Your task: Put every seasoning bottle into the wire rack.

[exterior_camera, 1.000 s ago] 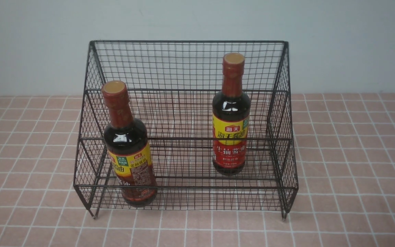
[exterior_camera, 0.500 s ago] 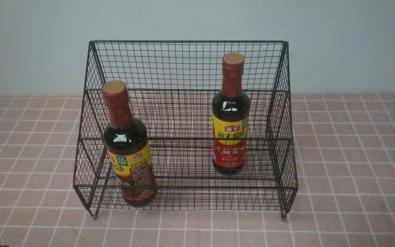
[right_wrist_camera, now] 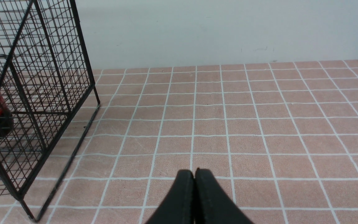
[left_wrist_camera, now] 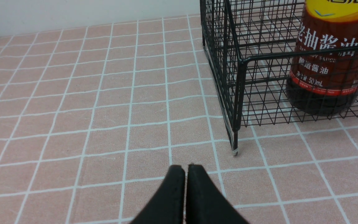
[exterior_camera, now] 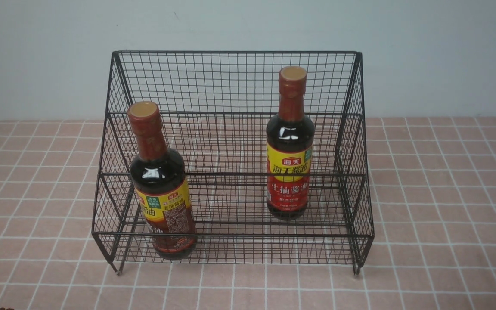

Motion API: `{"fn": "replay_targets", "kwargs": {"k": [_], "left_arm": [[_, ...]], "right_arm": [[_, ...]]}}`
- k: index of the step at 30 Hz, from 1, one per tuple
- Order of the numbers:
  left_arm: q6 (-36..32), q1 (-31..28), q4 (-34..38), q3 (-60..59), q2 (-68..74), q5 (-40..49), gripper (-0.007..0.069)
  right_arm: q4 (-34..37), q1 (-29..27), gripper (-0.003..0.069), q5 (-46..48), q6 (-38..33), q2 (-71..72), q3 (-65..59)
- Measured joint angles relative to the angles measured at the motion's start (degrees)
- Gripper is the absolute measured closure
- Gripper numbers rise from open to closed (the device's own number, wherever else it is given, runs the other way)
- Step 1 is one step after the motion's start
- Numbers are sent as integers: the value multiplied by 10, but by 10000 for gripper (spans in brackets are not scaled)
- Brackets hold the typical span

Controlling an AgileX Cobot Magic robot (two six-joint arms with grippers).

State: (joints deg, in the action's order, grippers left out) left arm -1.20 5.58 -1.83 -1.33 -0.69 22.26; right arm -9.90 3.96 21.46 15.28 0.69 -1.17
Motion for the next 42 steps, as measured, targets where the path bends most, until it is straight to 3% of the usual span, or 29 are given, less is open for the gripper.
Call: {"fn": "replay_targets", "kwargs": {"k": [42], "left_arm": [[0, 0, 0, 0, 0, 0, 631]], "right_arm": [[0, -6, 672, 0, -20, 0, 0]]}}
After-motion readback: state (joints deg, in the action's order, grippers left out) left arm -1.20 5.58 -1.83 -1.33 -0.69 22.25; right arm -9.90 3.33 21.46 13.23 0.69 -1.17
